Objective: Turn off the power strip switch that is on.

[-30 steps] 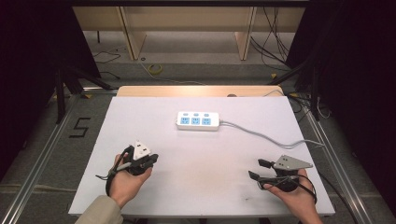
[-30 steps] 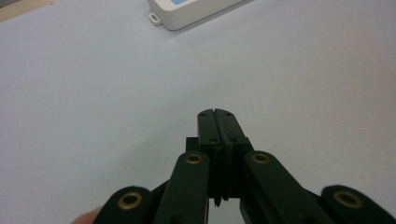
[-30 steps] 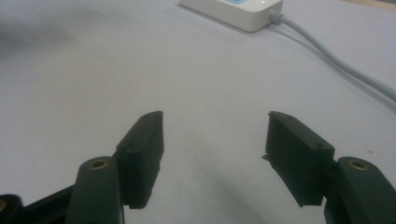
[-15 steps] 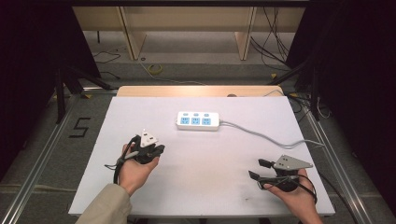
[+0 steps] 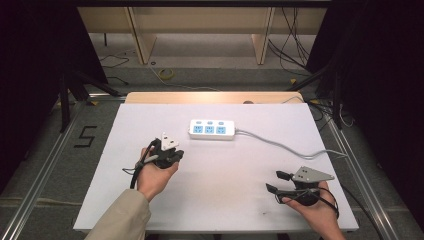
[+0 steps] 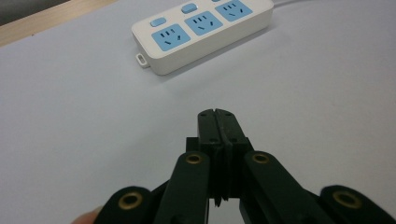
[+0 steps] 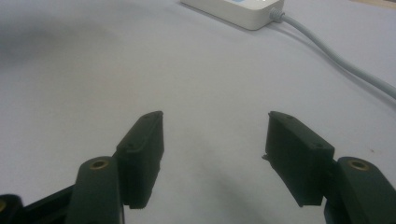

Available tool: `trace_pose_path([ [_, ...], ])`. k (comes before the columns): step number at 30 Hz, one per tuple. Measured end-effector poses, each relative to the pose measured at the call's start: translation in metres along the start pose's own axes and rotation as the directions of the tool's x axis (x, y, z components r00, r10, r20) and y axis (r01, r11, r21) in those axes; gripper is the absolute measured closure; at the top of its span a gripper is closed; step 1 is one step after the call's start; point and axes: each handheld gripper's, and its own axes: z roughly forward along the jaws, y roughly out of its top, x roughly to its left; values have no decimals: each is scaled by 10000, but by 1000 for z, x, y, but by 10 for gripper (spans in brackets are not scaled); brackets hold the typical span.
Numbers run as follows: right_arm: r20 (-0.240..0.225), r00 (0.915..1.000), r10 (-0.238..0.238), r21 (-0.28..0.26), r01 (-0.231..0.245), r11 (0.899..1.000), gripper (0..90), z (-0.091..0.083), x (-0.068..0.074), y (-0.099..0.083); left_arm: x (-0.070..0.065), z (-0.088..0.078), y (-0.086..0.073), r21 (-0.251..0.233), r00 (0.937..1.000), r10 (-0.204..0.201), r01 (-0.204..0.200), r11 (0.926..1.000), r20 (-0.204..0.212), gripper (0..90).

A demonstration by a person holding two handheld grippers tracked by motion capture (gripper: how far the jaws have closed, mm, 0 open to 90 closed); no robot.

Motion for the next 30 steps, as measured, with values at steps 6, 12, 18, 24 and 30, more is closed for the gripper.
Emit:
trace_pose_path([
  [6,-14,10000,18,14,-18,10000,380,1,1,0,0,3,4,-24,10000,1,-1,10000,-32,897],
  [12,7,10000,15,-1,-15,10000,380,0,1,0,-1,8,6,71,9999,101,-100,9999,-61,897],
  [18,28,10000,8,33,-8,10000,381,0,1,0,-1,12,8,92,10000,45,-44,9999,-44,898],
  [24,53,10000,24,37,-24,10000,381,1,0,0,-2,17,13,159,9999,106,-107,9998,15,898],
  [30,65,10000,56,28,-56,10000,381,1,0,0,-3,21,18,134,9999,143,-143,9998,7,898],
])
